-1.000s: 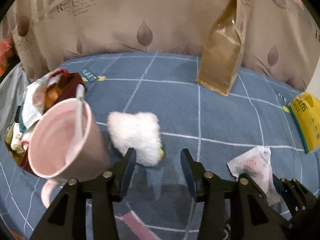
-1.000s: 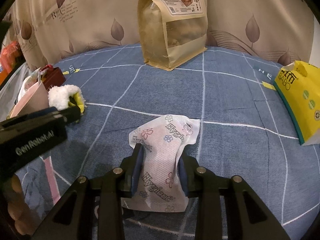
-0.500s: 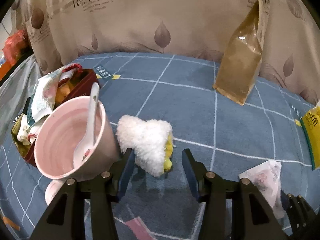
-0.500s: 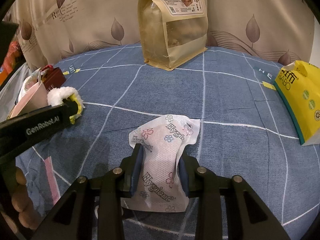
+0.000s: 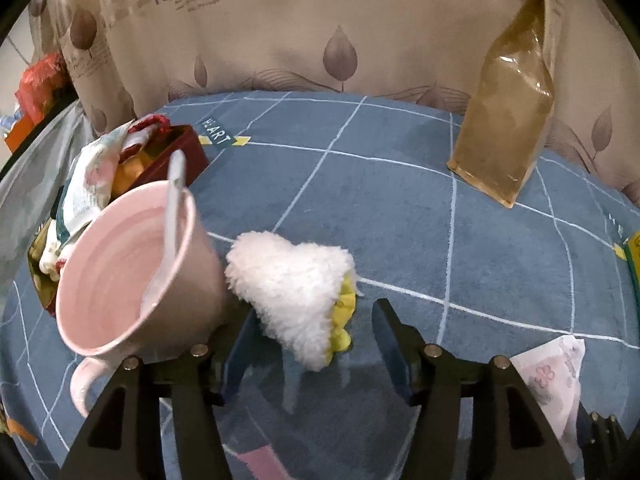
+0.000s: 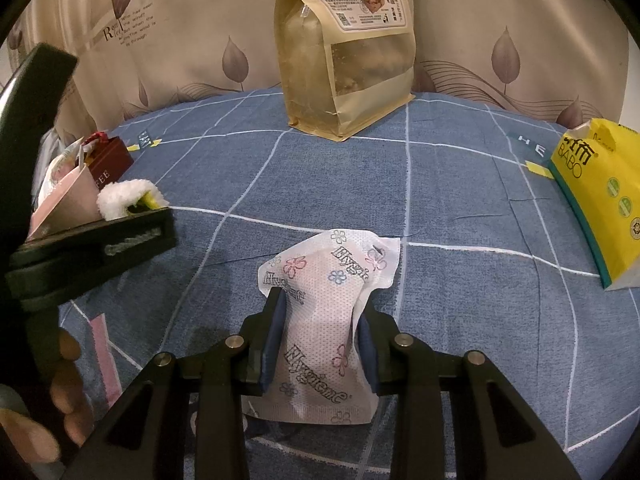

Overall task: Organize soft objects
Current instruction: 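Grasp the white fluffy plush with the left gripper, then carry the fluffy plush with the left gripper over the gold tray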

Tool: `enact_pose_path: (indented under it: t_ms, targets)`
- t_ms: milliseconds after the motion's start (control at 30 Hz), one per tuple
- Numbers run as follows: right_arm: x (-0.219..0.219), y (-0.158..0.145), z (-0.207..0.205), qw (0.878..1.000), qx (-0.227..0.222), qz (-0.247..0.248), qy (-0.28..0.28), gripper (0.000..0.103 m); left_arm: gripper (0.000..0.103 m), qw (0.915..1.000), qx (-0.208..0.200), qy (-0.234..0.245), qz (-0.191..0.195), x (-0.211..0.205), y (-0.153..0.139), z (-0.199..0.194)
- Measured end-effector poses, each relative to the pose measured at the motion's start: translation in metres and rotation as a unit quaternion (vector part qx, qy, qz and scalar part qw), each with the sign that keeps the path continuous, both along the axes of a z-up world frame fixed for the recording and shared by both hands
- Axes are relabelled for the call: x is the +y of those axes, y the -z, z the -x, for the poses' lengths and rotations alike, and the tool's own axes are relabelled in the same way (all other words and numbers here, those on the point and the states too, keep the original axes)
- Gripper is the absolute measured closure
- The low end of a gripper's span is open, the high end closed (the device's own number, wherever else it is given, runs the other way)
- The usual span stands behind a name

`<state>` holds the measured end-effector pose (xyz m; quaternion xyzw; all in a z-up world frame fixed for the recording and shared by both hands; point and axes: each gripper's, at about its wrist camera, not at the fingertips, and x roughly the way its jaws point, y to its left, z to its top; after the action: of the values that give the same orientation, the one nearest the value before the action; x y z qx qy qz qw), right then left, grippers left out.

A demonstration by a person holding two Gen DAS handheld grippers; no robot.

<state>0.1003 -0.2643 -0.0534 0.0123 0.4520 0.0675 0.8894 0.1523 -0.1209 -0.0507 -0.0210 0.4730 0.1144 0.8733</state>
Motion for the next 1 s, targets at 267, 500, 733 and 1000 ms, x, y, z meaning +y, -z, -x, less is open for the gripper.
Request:
enact_pose_path:
  t_ms: [267, 500, 733, 1000]
  targets:
    - [0.0, 0.0, 0.0, 1.0, 0.0, -0.003, 0.0, 0.069, 0.071, 1.0, -0.005, 0.002, 0.002, 0.003, 0.004, -0.003]
    - [0.002, 0.0, 0.0, 1.0, 0.0, -0.001, -0.002, 0.068, 0.079, 0.9999, -0.009, 0.005, -0.003, 0.004, 0.001, -0.001]
    - [0.003, 0.0, 0.001, 1.0, 0.0, 0.0, -0.002, 0.068, 0.08, 0.9997, -0.02, 0.015, -0.005, 0.001, -0.007, 0.005]
    - [0.003, 0.0, 0.001, 1.0, 0.0, 0.001, -0.002, 0.068, 0.08, 0.9981, -0.044, 0.043, 0.0, -0.006, -0.026, 0.017]
